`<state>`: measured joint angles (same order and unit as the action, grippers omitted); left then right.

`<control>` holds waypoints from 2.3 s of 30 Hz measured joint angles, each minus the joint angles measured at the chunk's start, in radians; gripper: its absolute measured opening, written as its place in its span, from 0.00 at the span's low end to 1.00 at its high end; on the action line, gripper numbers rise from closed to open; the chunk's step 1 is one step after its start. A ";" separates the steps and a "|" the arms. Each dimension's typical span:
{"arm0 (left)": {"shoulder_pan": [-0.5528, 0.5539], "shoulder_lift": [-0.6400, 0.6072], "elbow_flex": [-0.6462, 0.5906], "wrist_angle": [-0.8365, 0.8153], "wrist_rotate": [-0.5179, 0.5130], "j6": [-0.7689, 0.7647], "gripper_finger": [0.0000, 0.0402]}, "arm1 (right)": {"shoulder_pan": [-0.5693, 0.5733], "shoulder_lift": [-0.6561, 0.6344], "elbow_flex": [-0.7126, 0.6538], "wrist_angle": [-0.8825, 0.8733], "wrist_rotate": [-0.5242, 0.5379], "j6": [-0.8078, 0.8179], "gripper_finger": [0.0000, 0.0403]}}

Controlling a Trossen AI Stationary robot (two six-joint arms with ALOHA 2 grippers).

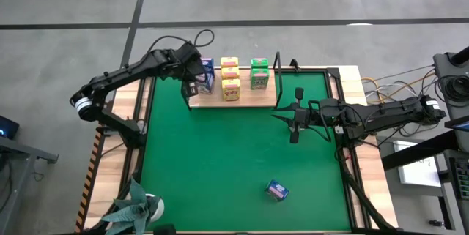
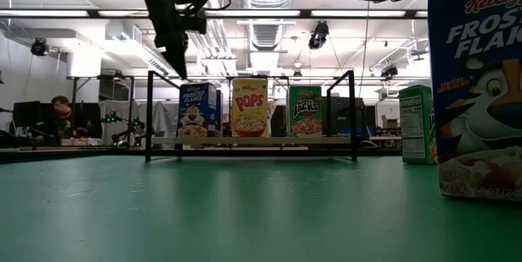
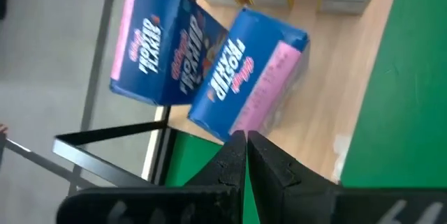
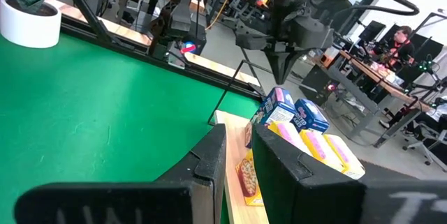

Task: Stack cereal on shelf
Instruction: Put the top blue cereal box on the shelf aligned with the other blue cereal box

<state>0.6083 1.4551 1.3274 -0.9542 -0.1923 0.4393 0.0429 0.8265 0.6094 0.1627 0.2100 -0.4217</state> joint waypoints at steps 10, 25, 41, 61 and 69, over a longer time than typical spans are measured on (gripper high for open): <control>0.002 0.000 -0.002 0.002 -0.105 0.011 0.00 | 0.000 0.000 0.000 0.000 0.000 -0.002 0.15; 0.003 0.000 -0.028 0.028 -0.105 0.004 0.00 | 0.000 0.000 0.000 0.000 0.000 -0.002 0.15; 0.003 0.000 -0.034 0.037 -0.100 -0.025 0.00 | 0.000 0.000 0.000 0.000 0.000 -0.006 0.15; 0.001 0.000 -0.034 0.041 -0.001 -0.060 0.00 | 0.000 0.000 0.000 0.000 0.000 -0.008 0.15; -0.002 0.000 -0.034 0.042 0.001 -0.072 0.00 | 0.000 0.000 0.000 0.000 0.000 -0.008 0.15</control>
<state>0.6064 1.4551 1.2930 -0.9127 -0.1913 0.3672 0.0425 0.8264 0.6094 0.1629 0.2102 -0.4302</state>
